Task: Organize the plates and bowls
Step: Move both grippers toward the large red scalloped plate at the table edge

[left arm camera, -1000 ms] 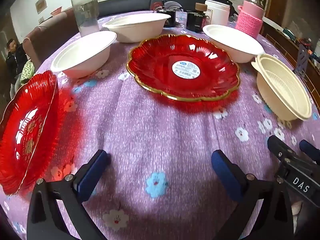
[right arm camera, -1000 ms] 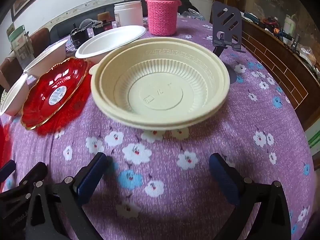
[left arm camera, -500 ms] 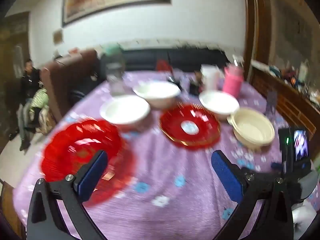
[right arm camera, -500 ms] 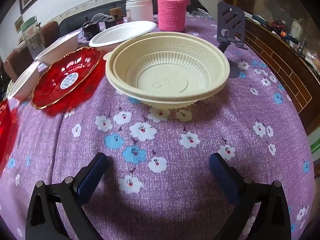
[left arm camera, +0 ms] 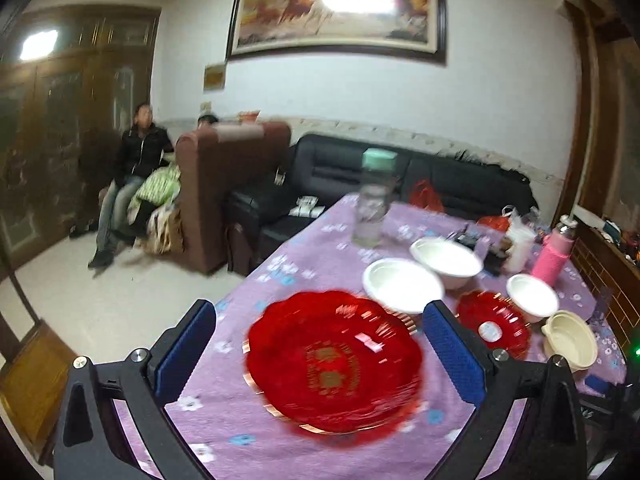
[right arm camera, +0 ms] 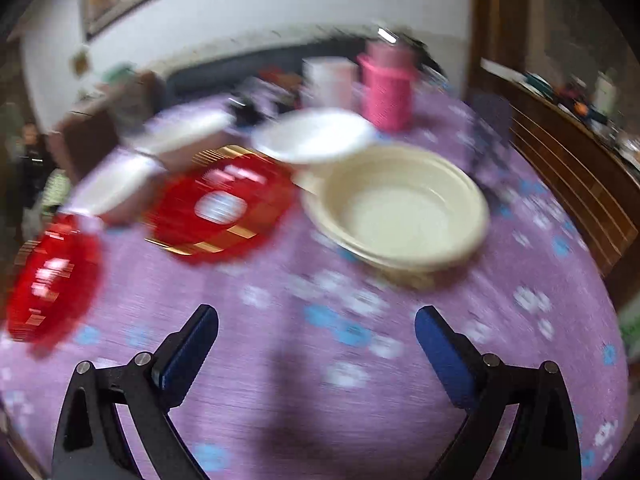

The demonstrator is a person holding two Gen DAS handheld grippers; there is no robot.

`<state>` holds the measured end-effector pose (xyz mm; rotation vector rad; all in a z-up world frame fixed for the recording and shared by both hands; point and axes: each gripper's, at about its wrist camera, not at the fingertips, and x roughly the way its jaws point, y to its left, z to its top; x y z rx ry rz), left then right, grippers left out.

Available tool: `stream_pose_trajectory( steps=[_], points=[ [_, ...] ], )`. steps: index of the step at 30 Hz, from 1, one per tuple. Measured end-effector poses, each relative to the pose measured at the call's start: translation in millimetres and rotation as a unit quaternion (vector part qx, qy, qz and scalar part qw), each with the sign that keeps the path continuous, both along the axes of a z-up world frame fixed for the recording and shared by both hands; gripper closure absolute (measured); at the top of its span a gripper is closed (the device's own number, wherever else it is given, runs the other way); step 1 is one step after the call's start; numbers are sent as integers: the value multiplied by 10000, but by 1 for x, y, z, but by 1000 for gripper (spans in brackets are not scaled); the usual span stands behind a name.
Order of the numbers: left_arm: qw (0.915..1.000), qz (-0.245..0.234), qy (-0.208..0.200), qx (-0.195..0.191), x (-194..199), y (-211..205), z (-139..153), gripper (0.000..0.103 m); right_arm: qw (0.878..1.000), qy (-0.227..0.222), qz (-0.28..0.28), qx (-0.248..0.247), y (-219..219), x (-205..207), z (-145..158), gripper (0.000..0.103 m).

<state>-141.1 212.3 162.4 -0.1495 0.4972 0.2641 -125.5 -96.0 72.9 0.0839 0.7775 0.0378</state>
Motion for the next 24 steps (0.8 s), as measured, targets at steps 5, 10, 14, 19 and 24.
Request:
stream_pose_trajectory(
  steps=[5,10,14,19,24],
  points=[
    [9982,121,406,-435,2,41,-27,0,9964,181,772,298,52,12,2,3],
    [9964,88,661,-530,19,68,-47,0,9870,425,1409,647,108,33,2,2],
    [9924,-79,1031,-674,45,89,-58,0,9816,526,1689,720,143,48,1,3],
    [9828,-106,1356,-1252,75,115,-82,0,9763,781,1851,799,172,71,-8,15],
    [9709,-85,1727,-1659,95,126,-111,0,9742,1041,1831,809,187,82,-24,19]
  ],
)
